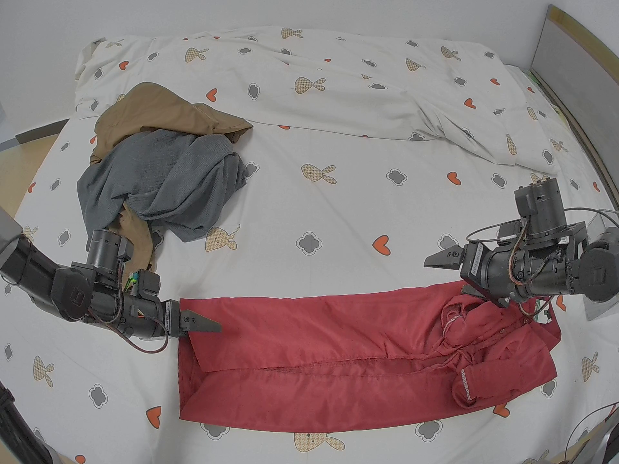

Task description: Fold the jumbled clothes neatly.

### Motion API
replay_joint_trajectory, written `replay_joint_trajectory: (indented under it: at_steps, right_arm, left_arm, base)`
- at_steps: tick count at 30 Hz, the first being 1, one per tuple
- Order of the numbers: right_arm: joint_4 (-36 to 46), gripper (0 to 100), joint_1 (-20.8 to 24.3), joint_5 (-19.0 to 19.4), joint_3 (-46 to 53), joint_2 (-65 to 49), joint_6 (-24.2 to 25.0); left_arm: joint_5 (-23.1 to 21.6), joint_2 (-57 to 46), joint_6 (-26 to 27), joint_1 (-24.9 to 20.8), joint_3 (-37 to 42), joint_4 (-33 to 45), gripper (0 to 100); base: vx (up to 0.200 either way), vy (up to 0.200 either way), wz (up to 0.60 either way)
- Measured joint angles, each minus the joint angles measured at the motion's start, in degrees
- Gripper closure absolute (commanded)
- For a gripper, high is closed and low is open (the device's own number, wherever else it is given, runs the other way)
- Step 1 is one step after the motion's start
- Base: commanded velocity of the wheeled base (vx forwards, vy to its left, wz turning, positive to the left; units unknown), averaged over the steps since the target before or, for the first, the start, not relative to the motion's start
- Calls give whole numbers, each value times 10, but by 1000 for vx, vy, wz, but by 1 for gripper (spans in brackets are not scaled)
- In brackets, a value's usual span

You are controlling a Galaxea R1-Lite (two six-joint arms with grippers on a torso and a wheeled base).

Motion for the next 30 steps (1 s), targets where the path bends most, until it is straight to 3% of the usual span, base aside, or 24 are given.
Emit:
replay_joint_trajectory:
  at_steps: [12, 30]
  right_arm:
    - [-1, 0, -9, -2, 36, -69, 0]
    - [-2, 0, -20, 0, 49, -81, 1]
  left_arm:
    - [1, 2, -3, 17, -17, -5, 100]
    - [6, 31, 0, 41, -88, -1, 100]
  base:
    - [0, 0, 0]
    - [0, 0, 0]
